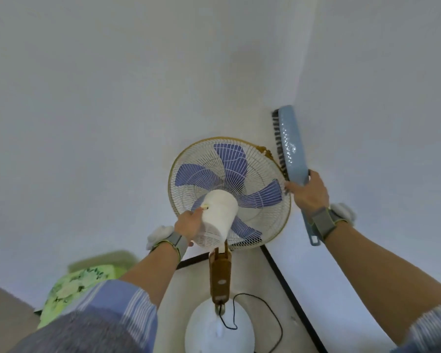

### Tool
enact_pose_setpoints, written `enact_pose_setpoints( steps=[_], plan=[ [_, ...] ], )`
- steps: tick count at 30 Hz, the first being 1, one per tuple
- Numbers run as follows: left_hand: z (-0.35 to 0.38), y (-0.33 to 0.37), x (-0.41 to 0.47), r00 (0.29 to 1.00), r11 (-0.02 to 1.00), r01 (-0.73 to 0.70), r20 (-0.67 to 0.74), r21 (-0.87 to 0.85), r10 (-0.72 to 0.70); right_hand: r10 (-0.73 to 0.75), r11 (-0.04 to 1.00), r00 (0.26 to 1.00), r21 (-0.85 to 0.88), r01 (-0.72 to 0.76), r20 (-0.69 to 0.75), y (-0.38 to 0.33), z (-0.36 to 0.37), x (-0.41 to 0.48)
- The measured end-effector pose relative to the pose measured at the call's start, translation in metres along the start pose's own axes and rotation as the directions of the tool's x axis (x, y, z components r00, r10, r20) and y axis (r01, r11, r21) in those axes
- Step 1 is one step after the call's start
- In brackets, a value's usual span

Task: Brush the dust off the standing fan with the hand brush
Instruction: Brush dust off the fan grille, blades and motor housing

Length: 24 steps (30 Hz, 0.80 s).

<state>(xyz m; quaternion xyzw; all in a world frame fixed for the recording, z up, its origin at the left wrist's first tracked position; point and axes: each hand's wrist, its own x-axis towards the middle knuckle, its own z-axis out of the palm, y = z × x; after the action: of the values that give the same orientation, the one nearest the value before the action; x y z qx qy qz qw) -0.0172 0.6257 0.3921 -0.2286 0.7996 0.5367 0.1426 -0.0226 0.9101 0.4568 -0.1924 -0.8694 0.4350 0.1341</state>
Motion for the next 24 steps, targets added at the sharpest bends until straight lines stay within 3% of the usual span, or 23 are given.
enact_pose_setpoints(
  steps=[4,6,9,11,13,20,24],
  plan=[
    [-0.014,0.015,0.016,0.952,0.923,-0.306,0.075,0.234,0.297,0.048,0.999,0.988,0.029,-0.044,-0.148,-0.021,0.013,-0.012],
    [-0.019,0.023,0.024,0.915,0.846,-0.403,0.167,0.349,0.367,0.075,0.996,0.975,0.071,-0.061,-0.211,-0.036,0.022,-0.017],
    [-0.026,0.034,0.032,0.831,0.641,-0.556,0.355,0.529,0.428,0.118,0.985,0.950,0.158,-0.075,-0.288,-0.055,0.041,-0.026],
    [-0.027,0.036,0.034,0.748,0.458,-0.663,0.518,0.592,0.415,0.151,0.967,0.946,0.239,-0.081,-0.288,-0.063,0.050,-0.033],
    [-0.031,0.035,0.036,0.704,0.356,-0.710,0.611,0.607,0.362,0.176,0.944,0.951,0.317,-0.090,-0.253,-0.067,0.057,-0.036],
    [-0.036,0.046,0.048,0.634,0.172,-0.771,0.715,0.613,0.295,0.184,0.857,0.973,0.507,-0.091,-0.136,-0.113,0.065,-0.027],
    [-0.040,0.050,0.053,0.612,0.161,-0.788,0.728,0.595,0.309,0.161,0.822,0.982,0.564,-0.080,-0.095,-0.150,0.086,-0.001]
  ],
)
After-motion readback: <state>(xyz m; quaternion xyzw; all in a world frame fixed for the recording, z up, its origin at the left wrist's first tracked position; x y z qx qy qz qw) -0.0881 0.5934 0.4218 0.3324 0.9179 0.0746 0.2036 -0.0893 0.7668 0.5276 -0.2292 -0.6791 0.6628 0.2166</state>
